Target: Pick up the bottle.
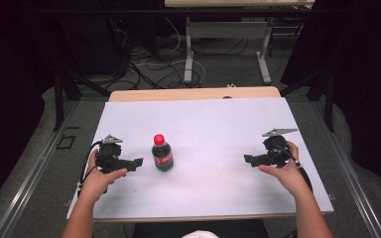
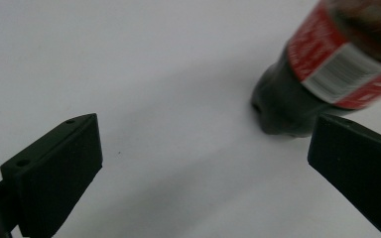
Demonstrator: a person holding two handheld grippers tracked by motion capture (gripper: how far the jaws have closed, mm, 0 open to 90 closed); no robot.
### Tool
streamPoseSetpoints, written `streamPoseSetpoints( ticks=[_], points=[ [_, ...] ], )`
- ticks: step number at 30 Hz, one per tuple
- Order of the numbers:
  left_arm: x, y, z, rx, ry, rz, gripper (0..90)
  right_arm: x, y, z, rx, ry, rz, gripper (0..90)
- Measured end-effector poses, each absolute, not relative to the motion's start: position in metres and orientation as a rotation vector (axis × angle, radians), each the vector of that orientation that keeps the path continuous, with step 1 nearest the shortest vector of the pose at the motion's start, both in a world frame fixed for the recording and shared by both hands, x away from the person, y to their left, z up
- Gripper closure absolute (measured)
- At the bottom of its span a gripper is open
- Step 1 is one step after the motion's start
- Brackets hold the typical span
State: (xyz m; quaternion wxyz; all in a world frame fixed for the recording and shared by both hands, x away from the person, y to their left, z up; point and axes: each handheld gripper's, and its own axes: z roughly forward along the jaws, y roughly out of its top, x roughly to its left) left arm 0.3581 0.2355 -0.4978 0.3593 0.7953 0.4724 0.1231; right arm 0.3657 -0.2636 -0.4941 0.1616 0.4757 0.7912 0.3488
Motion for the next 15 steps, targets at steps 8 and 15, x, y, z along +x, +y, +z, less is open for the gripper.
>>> streamPoseSetpoints(
  ticks=[8, 15],
  points=[
    [0.344, 0.227, -0.476, 2.068, 1.067, 0.38, 5.5, 0.346, -0.254, -0.478, 1.281, 2.262, 0.986, 3.2],
    [0.339, 0.212, -0.469, 2.049, 0.987, 0.382, 5.4, 0.337, -0.247, -0.472, 1.236, 2.25, 0.982, 6.9]
  ],
)
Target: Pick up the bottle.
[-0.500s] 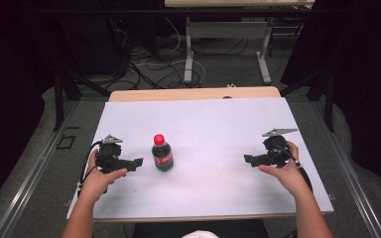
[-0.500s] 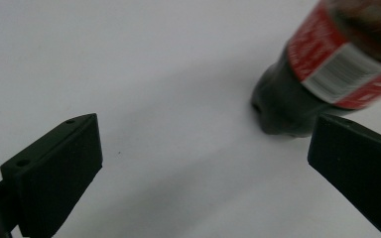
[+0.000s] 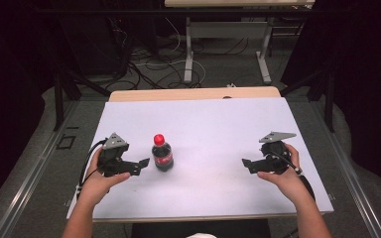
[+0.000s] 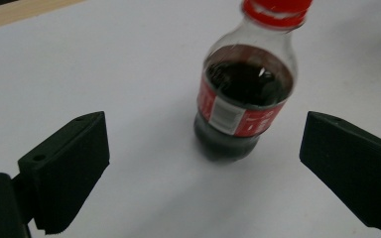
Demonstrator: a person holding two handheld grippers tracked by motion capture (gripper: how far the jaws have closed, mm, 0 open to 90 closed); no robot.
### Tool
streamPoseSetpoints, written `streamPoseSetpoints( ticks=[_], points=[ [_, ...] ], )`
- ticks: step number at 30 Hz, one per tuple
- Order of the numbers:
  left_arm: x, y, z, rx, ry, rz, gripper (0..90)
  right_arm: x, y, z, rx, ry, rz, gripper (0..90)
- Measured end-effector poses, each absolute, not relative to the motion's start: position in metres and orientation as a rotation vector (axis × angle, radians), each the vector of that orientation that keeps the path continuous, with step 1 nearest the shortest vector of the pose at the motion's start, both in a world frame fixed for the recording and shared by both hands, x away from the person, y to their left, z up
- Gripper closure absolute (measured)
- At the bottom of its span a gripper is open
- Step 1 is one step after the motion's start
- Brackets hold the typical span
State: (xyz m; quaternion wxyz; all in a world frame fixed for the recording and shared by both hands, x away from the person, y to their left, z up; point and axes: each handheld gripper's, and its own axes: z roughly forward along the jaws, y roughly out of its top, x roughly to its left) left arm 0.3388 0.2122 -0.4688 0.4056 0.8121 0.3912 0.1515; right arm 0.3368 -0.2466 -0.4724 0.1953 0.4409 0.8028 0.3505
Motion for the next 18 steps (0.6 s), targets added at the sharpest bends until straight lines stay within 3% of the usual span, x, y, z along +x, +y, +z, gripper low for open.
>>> streamPoseSetpoints(
  ticks=[18],
  points=[
    [0.363, 0.173, -0.502, 2.025, 0.942, 0.304, 13.6, 0.337, -0.239, -0.474, 1.192, 2.243, 1.009, 7.8]
  ],
)
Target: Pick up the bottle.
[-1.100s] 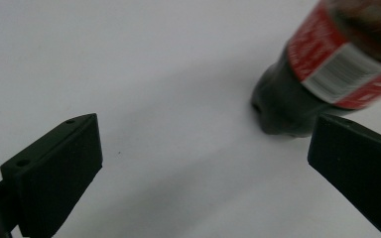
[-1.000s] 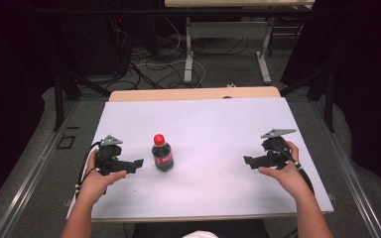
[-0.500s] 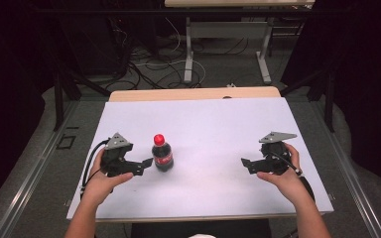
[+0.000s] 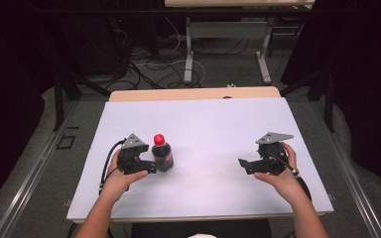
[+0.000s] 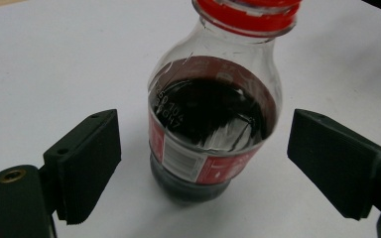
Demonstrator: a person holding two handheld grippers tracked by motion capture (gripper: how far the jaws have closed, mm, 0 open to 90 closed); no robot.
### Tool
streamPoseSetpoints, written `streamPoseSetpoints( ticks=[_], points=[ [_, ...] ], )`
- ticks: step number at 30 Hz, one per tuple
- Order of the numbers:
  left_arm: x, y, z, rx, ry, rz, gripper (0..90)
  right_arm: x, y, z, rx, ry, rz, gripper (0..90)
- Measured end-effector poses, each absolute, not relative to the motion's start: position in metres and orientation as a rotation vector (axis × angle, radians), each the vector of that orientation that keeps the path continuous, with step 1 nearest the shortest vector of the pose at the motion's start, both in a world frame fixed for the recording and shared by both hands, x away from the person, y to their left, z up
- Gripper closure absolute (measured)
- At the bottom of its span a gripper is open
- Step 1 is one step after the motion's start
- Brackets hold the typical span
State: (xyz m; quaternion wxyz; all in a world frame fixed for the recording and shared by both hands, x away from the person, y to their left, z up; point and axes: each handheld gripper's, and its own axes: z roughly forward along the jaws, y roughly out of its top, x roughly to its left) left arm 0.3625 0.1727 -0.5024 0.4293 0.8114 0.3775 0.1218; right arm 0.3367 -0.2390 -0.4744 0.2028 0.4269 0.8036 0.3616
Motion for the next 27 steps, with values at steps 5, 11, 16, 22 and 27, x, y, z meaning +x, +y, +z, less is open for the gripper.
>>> streamPoseSetpoints(
  ticks=[5, 11, 16, 22, 27],
  points=[
    [0.366, 0.162, -0.511, 2.054, 0.937, 0.345, 15.7, 0.336, -0.238, -0.474, 1.183, 2.244, 1.011, 7.8],
    [0.365, 0.16, -0.513, 2.037, 0.924, 0.359, 19.9, 0.337, -0.237, -0.478, 1.189, 2.25, 0.997, 7.8],
    [0.365, 0.16, -0.513, 2.052, 0.888, 0.4, 27.9, 0.337, -0.235, -0.478, 1.185, 2.257, 0.998, 7.8],
    [0.365, 0.159, -0.515, 2.046, 0.897, 0.405, 27.8, 0.337, -0.234, -0.477, 1.184, 2.255, 1.001, 7.8],
    [0.366, 0.158, -0.516, 2.049, 0.899, 0.393, 27.4, 0.337, -0.233, -0.478, 1.168, 2.263, 1.003, 7.8]
  ],
)
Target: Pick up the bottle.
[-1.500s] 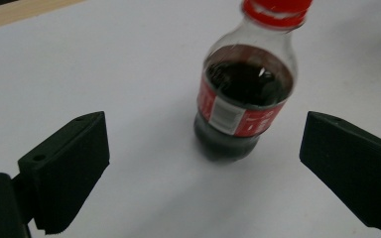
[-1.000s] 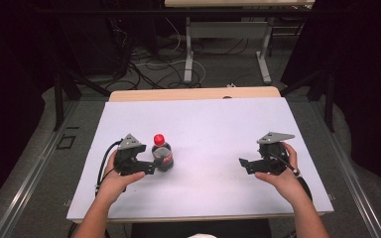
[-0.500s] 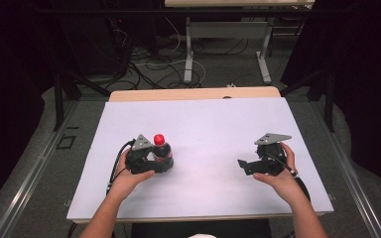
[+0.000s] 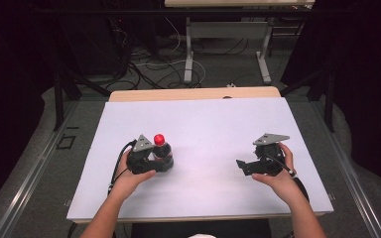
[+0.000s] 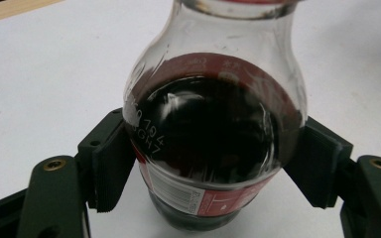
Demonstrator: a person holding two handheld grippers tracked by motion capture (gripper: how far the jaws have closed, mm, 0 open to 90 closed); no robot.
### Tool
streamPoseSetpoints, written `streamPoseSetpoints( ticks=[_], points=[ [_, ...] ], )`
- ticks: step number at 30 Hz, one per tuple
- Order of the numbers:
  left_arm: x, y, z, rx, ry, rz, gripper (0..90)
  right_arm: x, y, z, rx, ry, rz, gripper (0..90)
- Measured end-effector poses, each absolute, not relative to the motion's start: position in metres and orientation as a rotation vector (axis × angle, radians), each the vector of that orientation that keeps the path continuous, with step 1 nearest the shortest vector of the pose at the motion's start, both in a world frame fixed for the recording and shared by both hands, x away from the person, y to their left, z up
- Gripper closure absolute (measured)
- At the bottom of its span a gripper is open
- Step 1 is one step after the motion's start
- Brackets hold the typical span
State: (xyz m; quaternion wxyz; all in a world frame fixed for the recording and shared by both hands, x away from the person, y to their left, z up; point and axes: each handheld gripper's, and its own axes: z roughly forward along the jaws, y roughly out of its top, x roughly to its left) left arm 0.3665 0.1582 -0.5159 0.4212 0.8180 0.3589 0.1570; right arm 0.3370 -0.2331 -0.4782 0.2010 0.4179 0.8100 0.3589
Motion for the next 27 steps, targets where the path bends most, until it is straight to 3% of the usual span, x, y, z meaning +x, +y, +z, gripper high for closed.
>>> streamPoseSetpoints(
  ticks=[20, 27],
  points=[
    [0.361, 0.154, -0.512, 2.065, 0.897, 0.432, 29.7, 0.334, -0.229, -0.476, 1.116, 2.267, 1.049, 7.8],
    [0.354, 0.153, -0.506, 2.059, 0.886, 0.421, 29.7, 0.331, -0.227, -0.473, 1.112, 2.272, 1.067, 13.1]
  ],
)
